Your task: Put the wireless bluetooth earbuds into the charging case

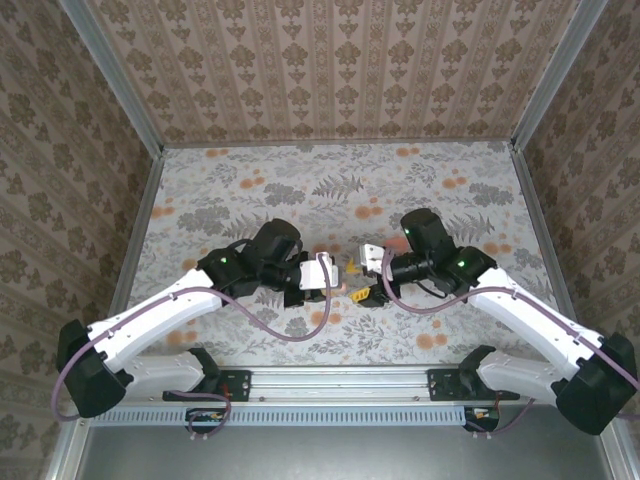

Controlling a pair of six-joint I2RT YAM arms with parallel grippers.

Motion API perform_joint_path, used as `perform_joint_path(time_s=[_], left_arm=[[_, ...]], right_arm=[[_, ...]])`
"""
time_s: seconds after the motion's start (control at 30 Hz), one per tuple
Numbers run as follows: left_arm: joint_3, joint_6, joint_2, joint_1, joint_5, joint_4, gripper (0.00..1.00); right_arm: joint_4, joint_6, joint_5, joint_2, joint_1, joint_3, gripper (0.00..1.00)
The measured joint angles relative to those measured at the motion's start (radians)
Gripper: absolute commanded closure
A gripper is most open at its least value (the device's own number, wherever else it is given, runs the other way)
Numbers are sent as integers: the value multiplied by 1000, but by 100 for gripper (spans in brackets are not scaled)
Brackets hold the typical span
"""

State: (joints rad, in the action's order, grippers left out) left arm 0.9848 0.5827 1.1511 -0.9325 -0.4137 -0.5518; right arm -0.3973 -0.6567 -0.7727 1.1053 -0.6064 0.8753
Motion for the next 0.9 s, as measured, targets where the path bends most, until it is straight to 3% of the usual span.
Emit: perform_joint_path(time_s=[0.3,0.47,0.67,0.9], left_arm=[[3,0,0,-5,0,4,86],[4,-2,0,-10,0,4,84],[-26,-29,-26,-7,-2,55,52],[-233,-137,-182,50,-87,359,41]], right_arm=[[43,21,-39,83,-34,15,58],[58,28,-50,104,-35,24,80],[68,24,-54,92,-28,23,83],[277,89,-176,-54,77,-124,82]])
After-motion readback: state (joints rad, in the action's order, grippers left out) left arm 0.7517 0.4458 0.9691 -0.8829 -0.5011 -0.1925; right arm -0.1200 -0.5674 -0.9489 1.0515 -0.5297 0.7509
